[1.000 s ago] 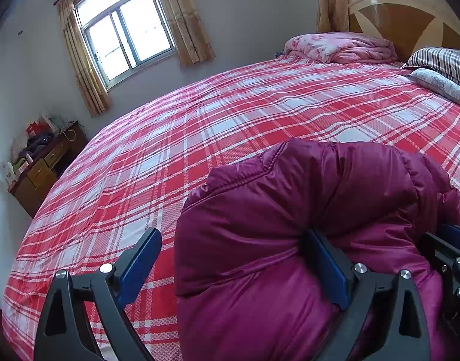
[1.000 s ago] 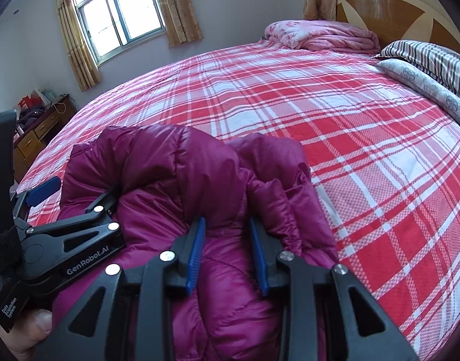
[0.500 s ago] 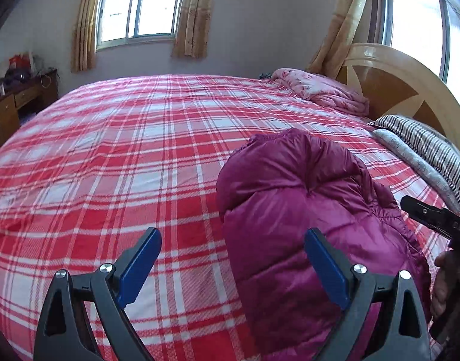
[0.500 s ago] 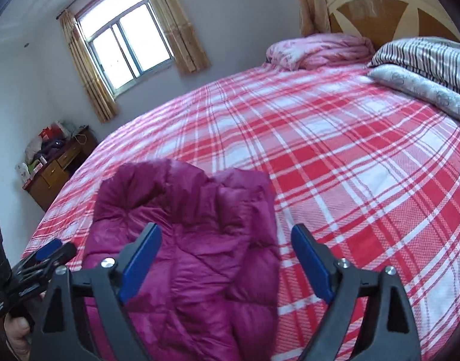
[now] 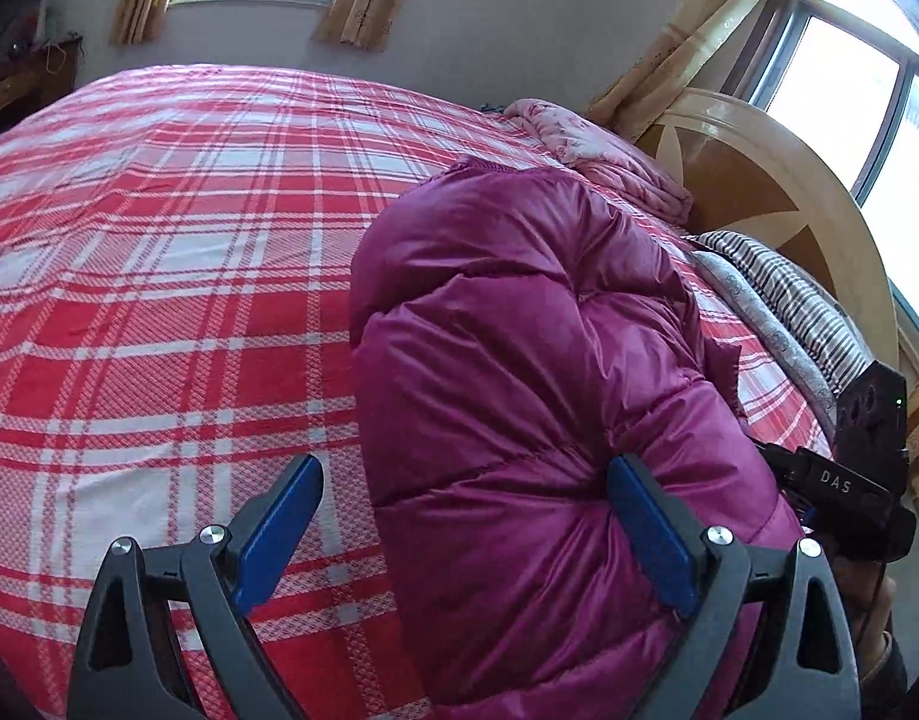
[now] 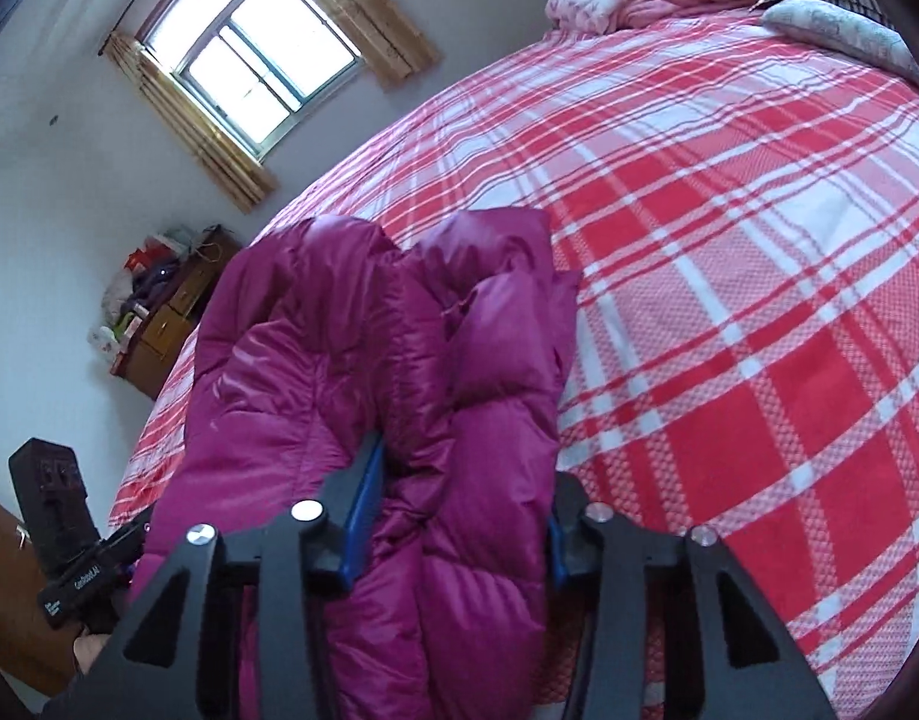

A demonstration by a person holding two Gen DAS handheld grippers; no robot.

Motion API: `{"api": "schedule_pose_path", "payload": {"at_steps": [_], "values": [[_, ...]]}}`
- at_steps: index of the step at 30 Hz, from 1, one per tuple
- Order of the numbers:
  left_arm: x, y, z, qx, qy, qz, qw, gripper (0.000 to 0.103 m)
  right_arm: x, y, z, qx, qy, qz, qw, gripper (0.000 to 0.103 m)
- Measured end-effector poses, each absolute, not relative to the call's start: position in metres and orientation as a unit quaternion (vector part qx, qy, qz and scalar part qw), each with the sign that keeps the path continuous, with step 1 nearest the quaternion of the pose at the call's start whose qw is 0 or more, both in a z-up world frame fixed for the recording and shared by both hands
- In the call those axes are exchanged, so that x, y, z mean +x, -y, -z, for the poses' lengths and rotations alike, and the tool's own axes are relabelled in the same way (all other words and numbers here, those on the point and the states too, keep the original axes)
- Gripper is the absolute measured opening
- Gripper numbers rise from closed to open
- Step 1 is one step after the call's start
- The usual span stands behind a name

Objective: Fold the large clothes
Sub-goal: 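Lift the folded jacket and carry it across the bed with both tools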

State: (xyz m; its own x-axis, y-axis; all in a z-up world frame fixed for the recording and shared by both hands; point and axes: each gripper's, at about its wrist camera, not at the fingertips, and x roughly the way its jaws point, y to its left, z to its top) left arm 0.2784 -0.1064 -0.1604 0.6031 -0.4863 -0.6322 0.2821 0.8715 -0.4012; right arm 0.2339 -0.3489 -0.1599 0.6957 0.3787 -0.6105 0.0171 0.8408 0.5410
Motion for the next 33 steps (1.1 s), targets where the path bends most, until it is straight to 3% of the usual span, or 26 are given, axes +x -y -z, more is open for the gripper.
{"api": "schedule_pose_path", "payload": {"at_steps": [1, 2, 3, 6, 9, 18, 33], "values": [[0.278, 0.107, 0.161, -0.139, -0.391, 0.228, 0.881, 0.083, 0.232, 0.348, 0.158, 0.261, -0.375, -0.105, 0.883, 0.030], [0.277, 0.108, 0.160, -0.146, -0.393, 0.247, 0.874, 0.063, 0.229, 0.346, 0.157, 0.256, -0.373, -0.104, 0.886, 0.028], [0.273, 0.111, 0.157, -0.142, -0.393, 0.254, 0.872, 0.055, 0.226, 0.343, 0.154, 0.249, -0.370, -0.101, 0.889, 0.024], [0.258, 0.123, 0.140, -0.074, -0.385, 0.239, 0.888, 0.038, 0.217, 0.329, 0.144, 0.232, -0.359, -0.092, 0.899, 0.020], [0.246, 0.114, 0.129, -0.064, -0.391, 0.227, 0.890, 0.031, 0.212, 0.318, 0.136, 0.230, -0.348, -0.099, 0.903, 0.019], [0.205, 0.044, 0.096, -0.041, -0.349, 0.160, 0.922, 0.030, 0.231, 0.246, 0.113, 0.211, -0.341, -0.166, 0.901, 0.018], [0.184, -0.080, 0.093, -0.050, -0.337, 0.027, 0.940, 0.029, 0.294, 0.106, 0.110, 0.147, -0.365, -0.271, 0.878, 0.018]]}}
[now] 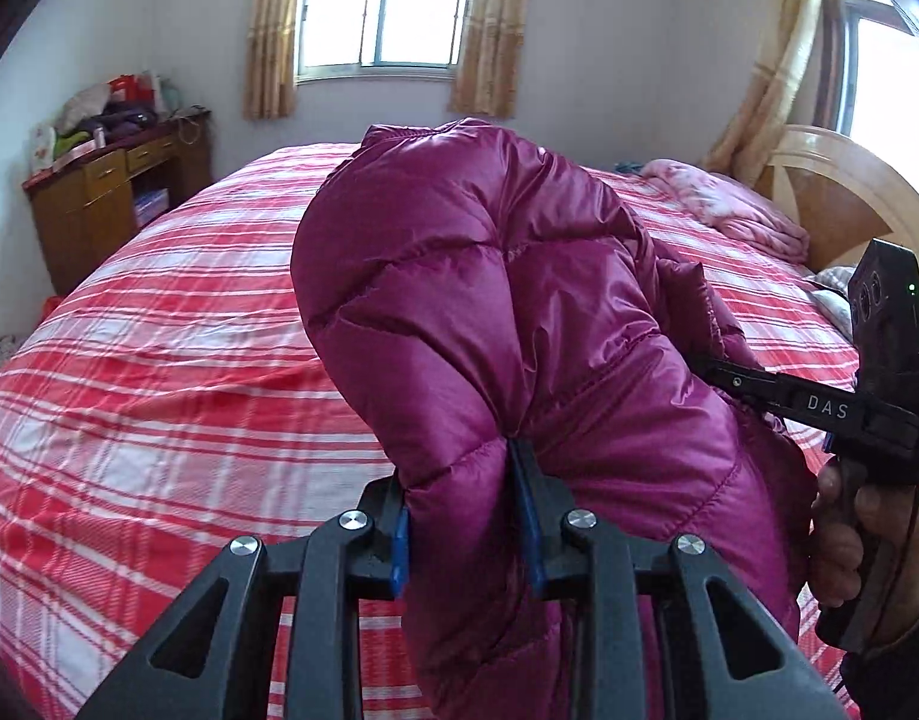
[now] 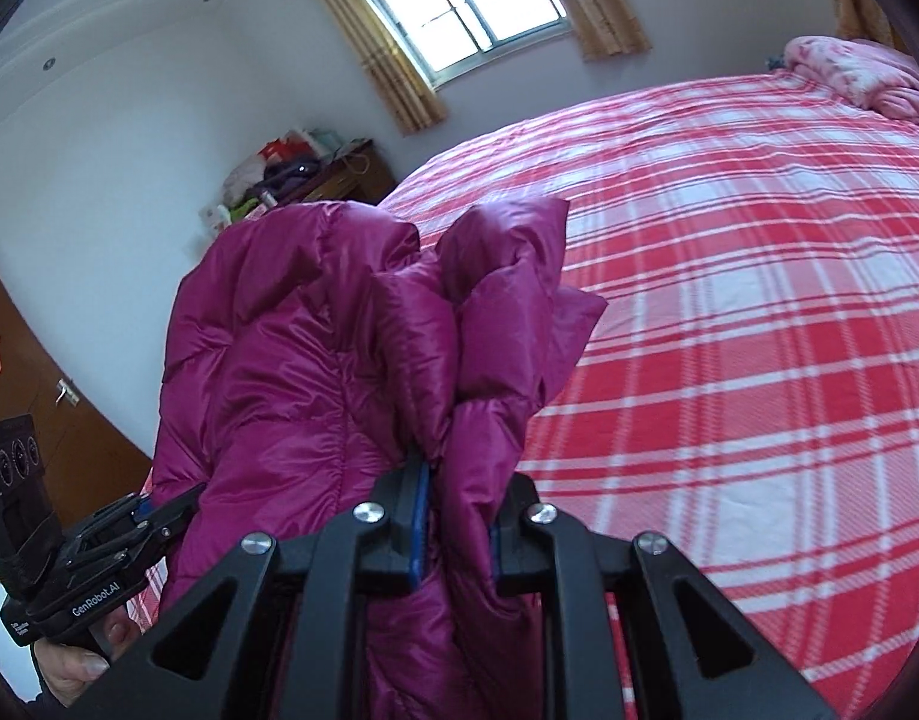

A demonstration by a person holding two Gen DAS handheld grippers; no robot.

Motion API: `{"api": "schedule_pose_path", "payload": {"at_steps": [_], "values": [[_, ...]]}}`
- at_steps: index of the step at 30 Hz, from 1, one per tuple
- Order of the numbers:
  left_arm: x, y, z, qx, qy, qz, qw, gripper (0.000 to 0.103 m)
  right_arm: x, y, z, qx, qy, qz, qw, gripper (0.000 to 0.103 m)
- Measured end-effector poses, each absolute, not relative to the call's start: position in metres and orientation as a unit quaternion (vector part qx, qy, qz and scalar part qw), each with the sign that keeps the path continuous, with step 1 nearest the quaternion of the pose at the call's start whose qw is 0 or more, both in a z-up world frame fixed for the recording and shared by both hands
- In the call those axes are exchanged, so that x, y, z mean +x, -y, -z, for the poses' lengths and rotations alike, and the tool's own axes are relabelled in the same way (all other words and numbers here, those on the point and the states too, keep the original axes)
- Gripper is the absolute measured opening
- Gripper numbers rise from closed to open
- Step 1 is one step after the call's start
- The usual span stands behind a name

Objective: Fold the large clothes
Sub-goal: 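Lift the folded jacket and carry it across the bed with both tools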

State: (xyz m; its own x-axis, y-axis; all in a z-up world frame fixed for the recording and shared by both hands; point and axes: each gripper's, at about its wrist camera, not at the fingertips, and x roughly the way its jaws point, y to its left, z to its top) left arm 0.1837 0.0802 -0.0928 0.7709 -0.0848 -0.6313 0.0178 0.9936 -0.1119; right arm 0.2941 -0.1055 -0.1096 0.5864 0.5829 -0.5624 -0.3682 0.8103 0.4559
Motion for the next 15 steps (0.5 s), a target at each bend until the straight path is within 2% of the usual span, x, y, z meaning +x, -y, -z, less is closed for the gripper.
{"api": "schedule_pose_path", "payload": {"at_steps": [15], "values": [[0.169, -0.141, 0.108, -0.068, -0.347, -0.032, 0.935, 0.029, 0.326, 0.022, 0.131, 0.112, -0.400, -0.310, 0.855, 0.018]]}}
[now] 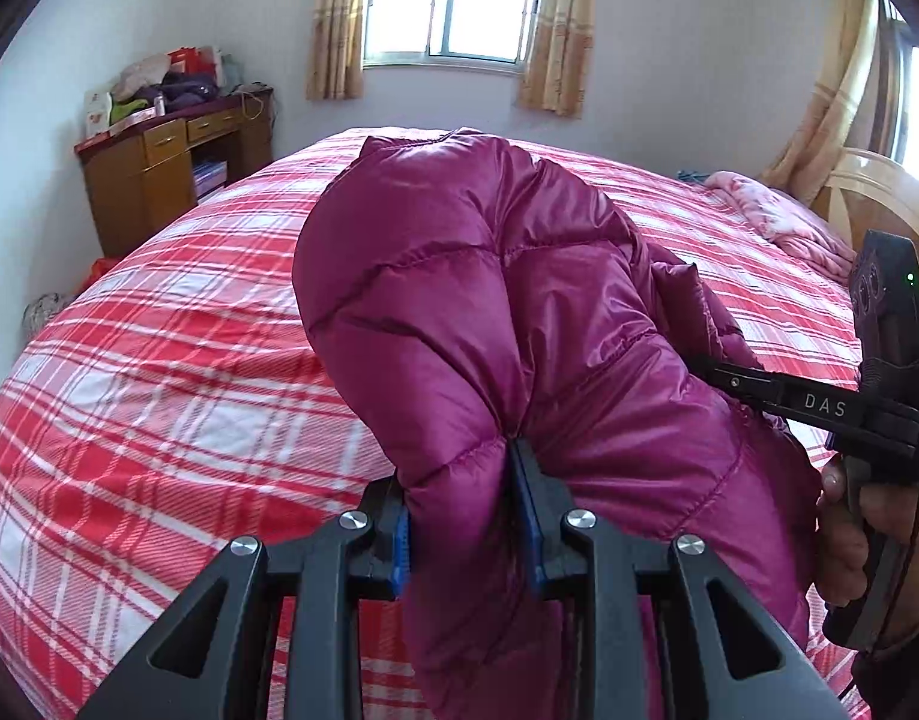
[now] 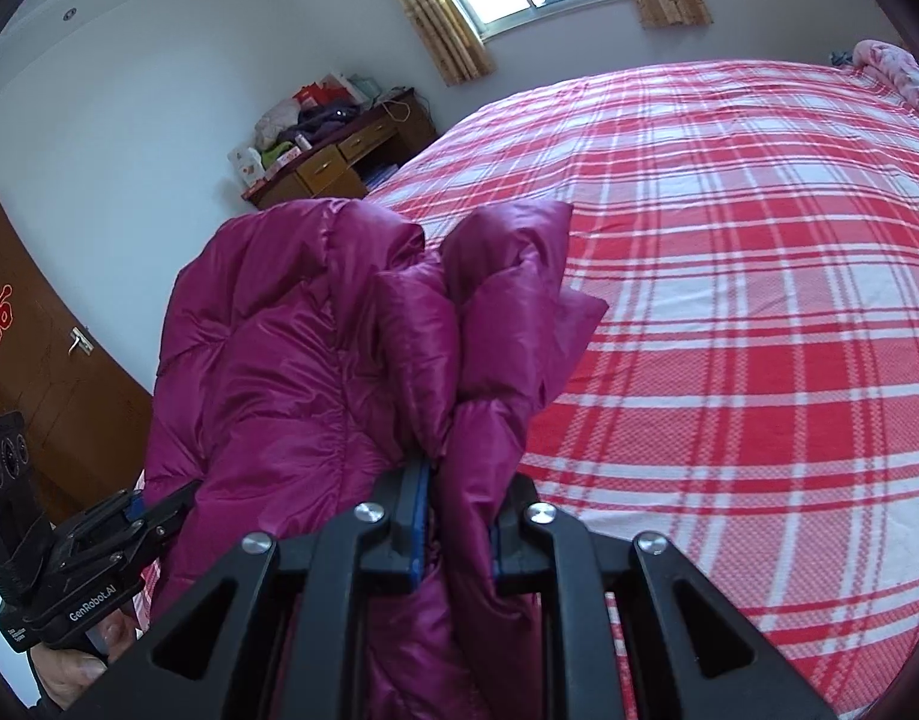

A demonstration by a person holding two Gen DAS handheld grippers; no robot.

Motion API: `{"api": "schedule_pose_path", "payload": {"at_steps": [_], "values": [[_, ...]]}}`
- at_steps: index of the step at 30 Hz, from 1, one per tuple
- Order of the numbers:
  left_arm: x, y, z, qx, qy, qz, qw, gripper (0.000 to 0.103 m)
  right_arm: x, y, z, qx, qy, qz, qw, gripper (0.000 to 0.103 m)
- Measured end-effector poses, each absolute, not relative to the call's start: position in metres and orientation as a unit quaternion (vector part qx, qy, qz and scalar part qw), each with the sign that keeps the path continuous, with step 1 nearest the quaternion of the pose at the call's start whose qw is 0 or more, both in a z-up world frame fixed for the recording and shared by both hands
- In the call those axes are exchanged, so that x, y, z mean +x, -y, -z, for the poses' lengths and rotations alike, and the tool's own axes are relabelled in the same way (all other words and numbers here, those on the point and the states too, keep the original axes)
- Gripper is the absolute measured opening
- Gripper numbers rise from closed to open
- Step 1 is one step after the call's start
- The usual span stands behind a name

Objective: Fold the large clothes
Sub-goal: 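Lift the folded jacket and carry it across the bed with both tools, then lower the jacket onto the bed and open both tools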

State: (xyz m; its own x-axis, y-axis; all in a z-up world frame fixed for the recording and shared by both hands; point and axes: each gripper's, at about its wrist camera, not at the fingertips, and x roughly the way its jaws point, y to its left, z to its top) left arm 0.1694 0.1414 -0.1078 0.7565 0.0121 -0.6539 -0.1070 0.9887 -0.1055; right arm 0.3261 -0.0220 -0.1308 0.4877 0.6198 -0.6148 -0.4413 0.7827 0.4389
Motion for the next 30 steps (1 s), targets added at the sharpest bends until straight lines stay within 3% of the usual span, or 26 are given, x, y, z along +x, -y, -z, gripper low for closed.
{"api": "schedule_pose_path", "payload": {"at_steps": [11, 19, 22, 24, 26, 30], "values": [[0.163, -0.154, 0.124, -0.059, -0.358, -0.052, 0.930, 0.030, 0.335, -0.005, 0.142, 0.089, -0.420, -0.311, 0.848, 0.018], [0.165, -0.157, 0.135, -0.054, -0.364, -0.069, 0.927, 0.040, 0.339, -0.004, 0.153, 0.100, -0.435, -0.303, 0.842, 0.021], [0.165, -0.155, 0.136, -0.043, -0.360, -0.086, 0.928, 0.052, 0.340, -0.004, 0.157, 0.098, -0.439, -0.299, 0.841, 0.025], [0.163, -0.155, 0.136, -0.030, -0.353, -0.106, 0.929, 0.067, 0.340, -0.004, 0.159, 0.098, -0.441, -0.297, 0.842, 0.029], [0.162, -0.157, 0.137, -0.031, -0.352, -0.115, 0.929, 0.073, 0.341, -0.003, 0.162, 0.101, -0.443, -0.293, 0.841, 0.034], [0.160, -0.164, 0.139, -0.045, -0.355, -0.112, 0.927, 0.075, 0.341, 0.000, 0.165, 0.104, -0.449, -0.285, 0.840, 0.042]]}}
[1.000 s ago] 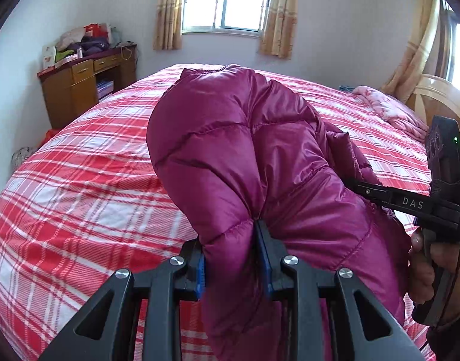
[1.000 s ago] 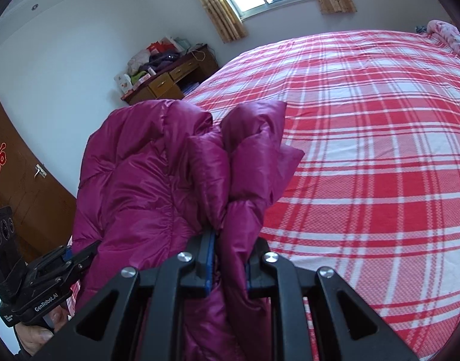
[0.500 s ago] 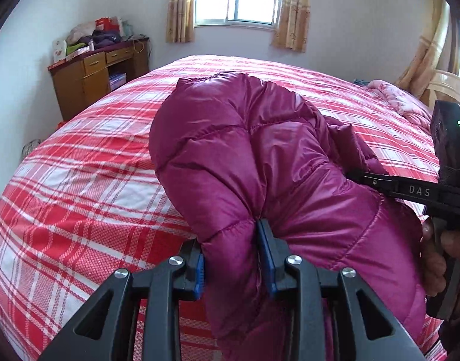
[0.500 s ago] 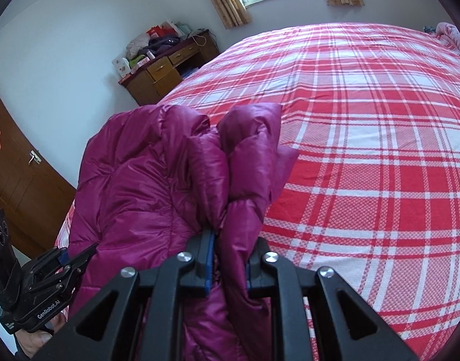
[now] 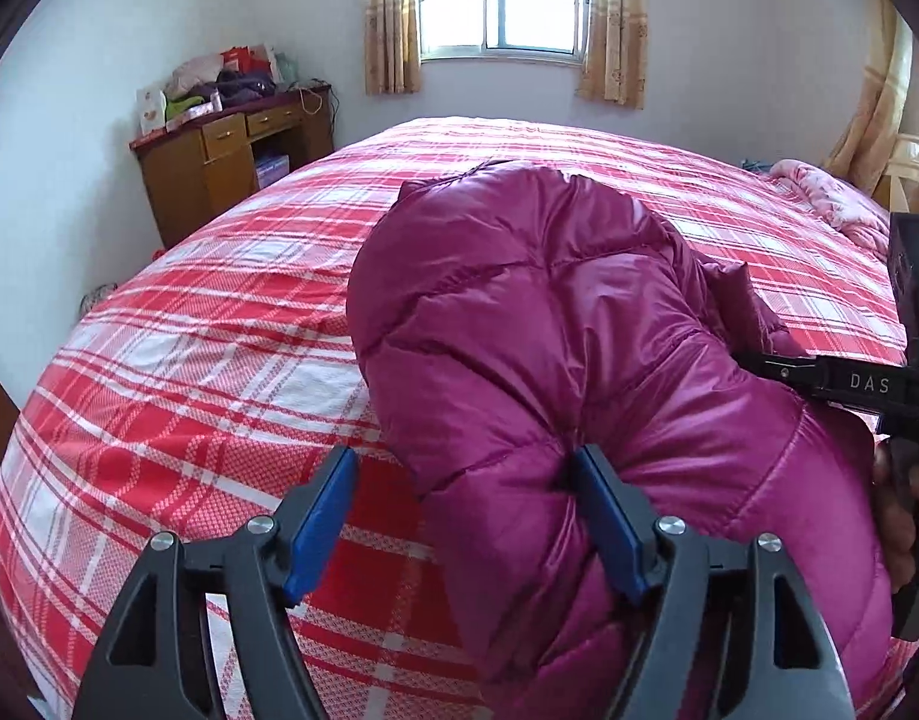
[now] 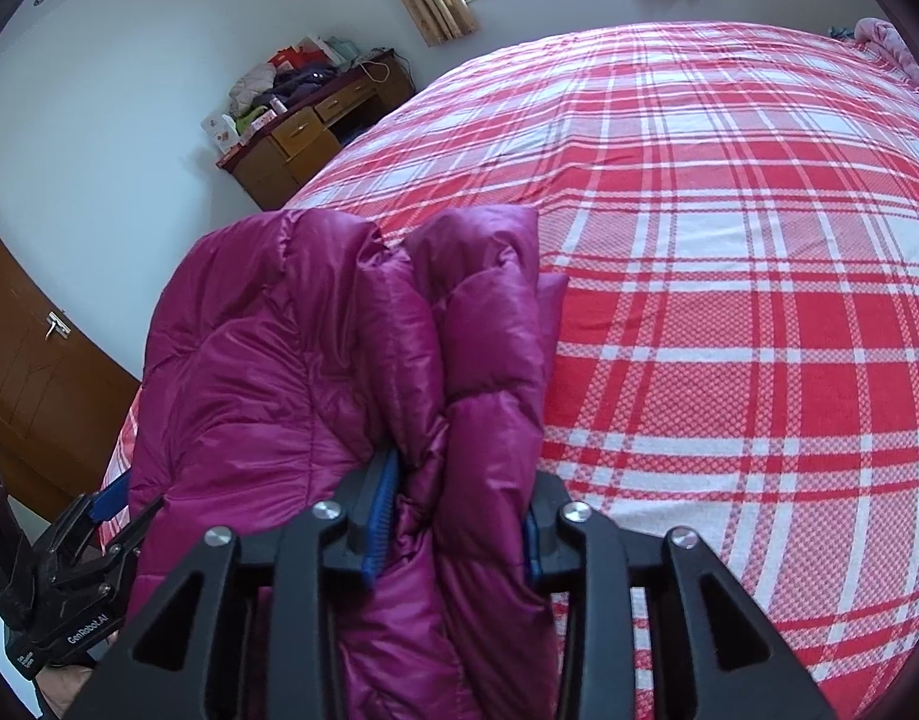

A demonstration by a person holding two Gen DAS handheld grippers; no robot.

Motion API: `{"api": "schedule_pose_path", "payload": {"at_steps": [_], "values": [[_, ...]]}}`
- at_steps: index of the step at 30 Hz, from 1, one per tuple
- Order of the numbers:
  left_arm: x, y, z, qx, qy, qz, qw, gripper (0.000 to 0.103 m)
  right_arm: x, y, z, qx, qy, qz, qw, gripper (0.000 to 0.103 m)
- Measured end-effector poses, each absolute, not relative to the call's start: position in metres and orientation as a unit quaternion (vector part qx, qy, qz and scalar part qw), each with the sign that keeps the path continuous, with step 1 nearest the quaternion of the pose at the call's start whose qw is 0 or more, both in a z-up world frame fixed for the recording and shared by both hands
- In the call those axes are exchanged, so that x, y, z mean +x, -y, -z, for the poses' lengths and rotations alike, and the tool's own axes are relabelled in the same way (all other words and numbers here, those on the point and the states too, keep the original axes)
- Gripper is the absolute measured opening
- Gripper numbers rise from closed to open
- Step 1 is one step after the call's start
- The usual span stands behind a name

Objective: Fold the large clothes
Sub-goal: 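Lower the jacket onto the bed and open both tools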

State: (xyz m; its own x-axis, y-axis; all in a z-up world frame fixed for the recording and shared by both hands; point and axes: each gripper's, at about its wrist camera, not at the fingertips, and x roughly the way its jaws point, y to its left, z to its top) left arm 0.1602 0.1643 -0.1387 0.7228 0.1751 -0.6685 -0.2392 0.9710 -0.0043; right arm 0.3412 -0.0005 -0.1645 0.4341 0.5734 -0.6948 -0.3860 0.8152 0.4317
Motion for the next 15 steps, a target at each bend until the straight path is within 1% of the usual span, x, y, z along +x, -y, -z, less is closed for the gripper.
{"api": "schedule_pose_path", "payload": {"at_steps": [1, 2, 4, 6, 11, 13, 15], "values": [[0.160, -0.165, 0.139, -0.044, -0.356, -0.112, 0.927, 0.076, 0.341, 0.002, 0.164, 0.107, -0.451, -0.282, 0.840, 0.046], [0.159, -0.164, 0.138, -0.041, -0.357, -0.113, 0.926, 0.076, 0.341, 0.003, 0.163, 0.109, -0.452, -0.280, 0.840, 0.047], [0.155, -0.164, 0.134, -0.035, -0.361, -0.116, 0.925, 0.076, 0.337, 0.008, 0.157, 0.107, -0.447, -0.265, 0.848, 0.055], [0.150, -0.163, 0.130, -0.027, -0.359, -0.121, 0.925, 0.076, 0.330, 0.014, 0.146, 0.101, -0.432, -0.245, 0.862, 0.060], [0.131, -0.166, 0.106, -0.019, -0.328, -0.138, 0.934, 0.076, 0.297, 0.027, 0.109, 0.097, -0.388, -0.224, 0.889, 0.062], [0.123, -0.169, 0.093, -0.027, -0.312, -0.139, 0.939, 0.076, 0.279, 0.026, 0.093, 0.086, -0.366, -0.228, 0.898, 0.070], [0.118, -0.171, 0.083, -0.033, -0.300, -0.140, 0.943, 0.076, 0.262, 0.024, 0.081, 0.073, -0.346, -0.231, 0.906, 0.073]]}}
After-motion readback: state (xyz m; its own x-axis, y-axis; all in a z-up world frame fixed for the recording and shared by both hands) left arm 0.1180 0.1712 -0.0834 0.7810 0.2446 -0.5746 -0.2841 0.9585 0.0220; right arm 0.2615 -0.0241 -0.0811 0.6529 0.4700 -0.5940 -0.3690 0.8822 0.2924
